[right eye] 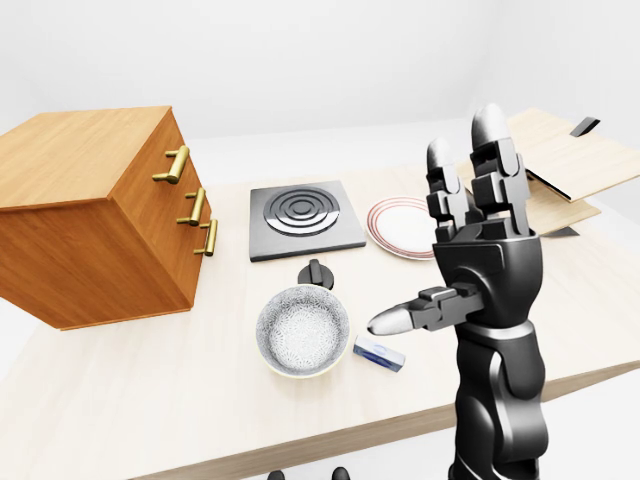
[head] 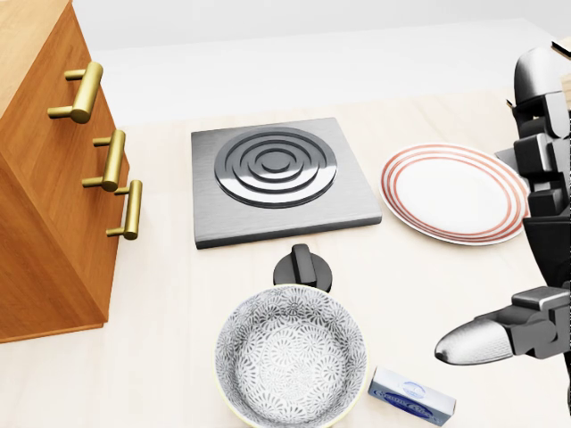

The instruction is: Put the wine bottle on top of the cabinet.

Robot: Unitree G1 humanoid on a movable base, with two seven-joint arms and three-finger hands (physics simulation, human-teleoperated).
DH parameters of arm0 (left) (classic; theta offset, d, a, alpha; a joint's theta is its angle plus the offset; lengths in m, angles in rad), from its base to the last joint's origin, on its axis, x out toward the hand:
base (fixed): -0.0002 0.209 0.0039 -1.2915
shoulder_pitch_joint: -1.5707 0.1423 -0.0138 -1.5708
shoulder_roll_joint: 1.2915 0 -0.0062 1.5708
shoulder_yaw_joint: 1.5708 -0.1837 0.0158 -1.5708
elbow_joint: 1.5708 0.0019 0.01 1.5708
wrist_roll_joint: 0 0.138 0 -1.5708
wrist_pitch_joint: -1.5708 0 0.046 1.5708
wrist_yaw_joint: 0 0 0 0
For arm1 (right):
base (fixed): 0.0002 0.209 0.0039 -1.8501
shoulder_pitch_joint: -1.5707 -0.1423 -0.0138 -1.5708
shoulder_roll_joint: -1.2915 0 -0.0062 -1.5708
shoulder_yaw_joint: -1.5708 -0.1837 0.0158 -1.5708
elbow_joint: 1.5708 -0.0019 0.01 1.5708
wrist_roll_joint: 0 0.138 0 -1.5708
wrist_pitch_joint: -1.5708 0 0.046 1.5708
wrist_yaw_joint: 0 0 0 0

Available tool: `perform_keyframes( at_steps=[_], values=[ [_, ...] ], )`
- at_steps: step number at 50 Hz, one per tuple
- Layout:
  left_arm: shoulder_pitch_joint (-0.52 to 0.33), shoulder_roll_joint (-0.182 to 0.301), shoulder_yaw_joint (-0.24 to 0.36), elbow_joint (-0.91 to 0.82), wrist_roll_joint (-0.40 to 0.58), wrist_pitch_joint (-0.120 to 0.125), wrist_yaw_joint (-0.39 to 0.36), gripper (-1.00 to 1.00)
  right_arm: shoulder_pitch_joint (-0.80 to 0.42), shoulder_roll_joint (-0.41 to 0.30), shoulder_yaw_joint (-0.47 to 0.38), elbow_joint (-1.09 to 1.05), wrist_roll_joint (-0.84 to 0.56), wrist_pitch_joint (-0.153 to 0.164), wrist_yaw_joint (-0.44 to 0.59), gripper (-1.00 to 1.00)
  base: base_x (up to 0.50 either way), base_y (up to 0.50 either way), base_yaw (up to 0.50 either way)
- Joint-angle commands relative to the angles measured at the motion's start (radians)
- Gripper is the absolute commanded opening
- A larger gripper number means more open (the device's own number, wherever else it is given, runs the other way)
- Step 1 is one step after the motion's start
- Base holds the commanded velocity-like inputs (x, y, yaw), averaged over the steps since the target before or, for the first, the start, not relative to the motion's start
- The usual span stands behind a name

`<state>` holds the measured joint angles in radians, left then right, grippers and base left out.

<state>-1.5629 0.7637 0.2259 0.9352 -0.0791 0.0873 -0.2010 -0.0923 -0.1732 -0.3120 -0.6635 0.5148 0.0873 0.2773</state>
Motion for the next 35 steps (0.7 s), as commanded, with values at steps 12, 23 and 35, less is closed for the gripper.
perform_keyframes(
  at_steps=[12,23,35],
  values=[
    [0.142,0.041,0.049,0.272,-0.046,0.0,0.09,-1.0,-0.009,0.003,0.019,0.05,-0.029,0.0,0.02,1.0,0.0,0.0,0.0],
    [0.173,0.024,0.063,0.323,-0.053,0.0,0.153,-1.0,0.01,0.009,0.015,0.044,-0.035,0.0,0.03,1.0,0.0,0.0,0.0],
    [0.16,0.01,0.079,0.357,-0.051,0.0,0.213,-1.0,0.018,0.017,0.023,0.045,-0.045,0.0,0.032,1.0,0.0,0.0,0.0]
  ],
)
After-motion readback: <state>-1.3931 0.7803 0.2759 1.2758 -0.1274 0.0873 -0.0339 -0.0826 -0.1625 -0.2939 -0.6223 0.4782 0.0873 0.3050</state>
